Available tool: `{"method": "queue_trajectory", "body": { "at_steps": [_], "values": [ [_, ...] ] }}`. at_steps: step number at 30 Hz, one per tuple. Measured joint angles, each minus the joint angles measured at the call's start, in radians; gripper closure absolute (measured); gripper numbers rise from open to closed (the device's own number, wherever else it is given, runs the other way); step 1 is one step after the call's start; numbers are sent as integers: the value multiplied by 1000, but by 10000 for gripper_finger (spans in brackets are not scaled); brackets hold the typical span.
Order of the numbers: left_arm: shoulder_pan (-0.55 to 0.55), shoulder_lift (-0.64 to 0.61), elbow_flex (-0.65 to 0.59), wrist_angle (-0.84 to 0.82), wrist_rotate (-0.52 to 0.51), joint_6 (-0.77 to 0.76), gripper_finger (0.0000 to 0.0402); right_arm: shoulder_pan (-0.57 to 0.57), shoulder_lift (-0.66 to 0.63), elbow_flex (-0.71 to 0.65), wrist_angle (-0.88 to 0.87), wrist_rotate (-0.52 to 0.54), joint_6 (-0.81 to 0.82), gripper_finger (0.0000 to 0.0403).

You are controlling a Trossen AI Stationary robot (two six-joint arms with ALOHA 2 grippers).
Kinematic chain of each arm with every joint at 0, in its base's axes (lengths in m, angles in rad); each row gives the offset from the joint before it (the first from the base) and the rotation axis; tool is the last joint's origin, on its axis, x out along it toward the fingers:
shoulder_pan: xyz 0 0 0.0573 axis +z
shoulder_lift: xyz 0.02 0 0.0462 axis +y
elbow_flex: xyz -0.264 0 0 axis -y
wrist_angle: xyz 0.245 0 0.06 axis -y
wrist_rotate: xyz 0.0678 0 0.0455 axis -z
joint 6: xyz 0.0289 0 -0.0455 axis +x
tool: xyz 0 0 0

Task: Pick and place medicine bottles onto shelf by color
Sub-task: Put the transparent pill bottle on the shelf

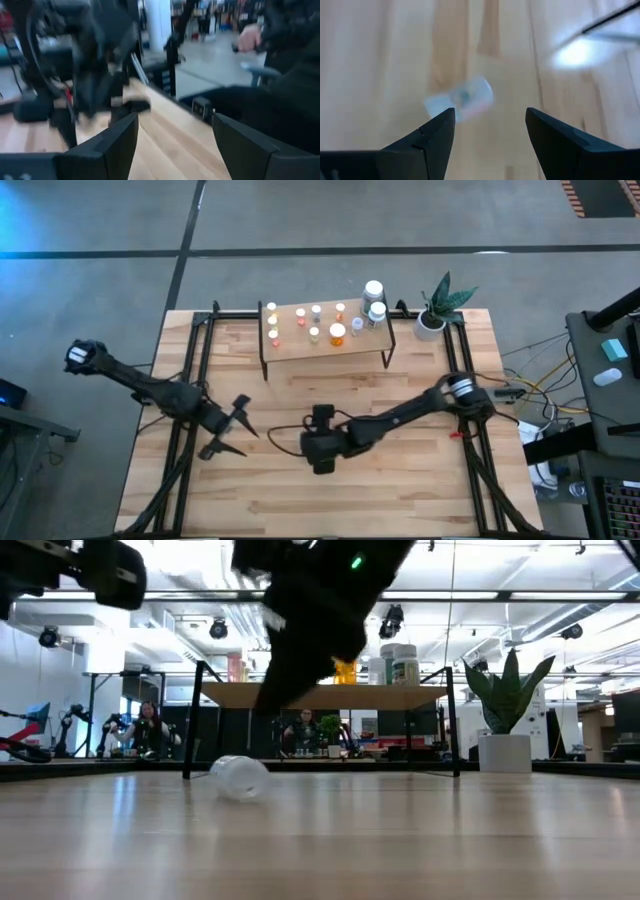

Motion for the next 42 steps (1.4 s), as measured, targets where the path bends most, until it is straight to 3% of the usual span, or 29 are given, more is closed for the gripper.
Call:
{"method": "queue_trajectory", "body": {
  "at_steps": [4,7,11,19,25,33,38,42],
  "values": [
    [0,-126,-69,49,0,1,162,-31,113,176,-241,-34,92,170],
    [0,-183,-113,91,0,1,162,-43,185,281,-333,-54,198,170],
    [0,-224,-140,96,0,-2,162,-41,233,388,-398,-73,220,170],
    [0,-228,-174,112,-17,-45,162,-34,194,424,-420,-76,292,170],
    [0,-182,-192,143,-55,-87,162,9,203,366,-439,-69,-8,170],
    [0,-118,-184,260,-59,-98,162,0,203,309,-301,-63,-232,170],
    [0,-98,-178,296,-58,-98,162,-19,203,317,-227,-87,-274,170],
    [0,-86,-177,313,-58,-100,162,-46,203,317,-199,-182,-235,170]
  ]
}}
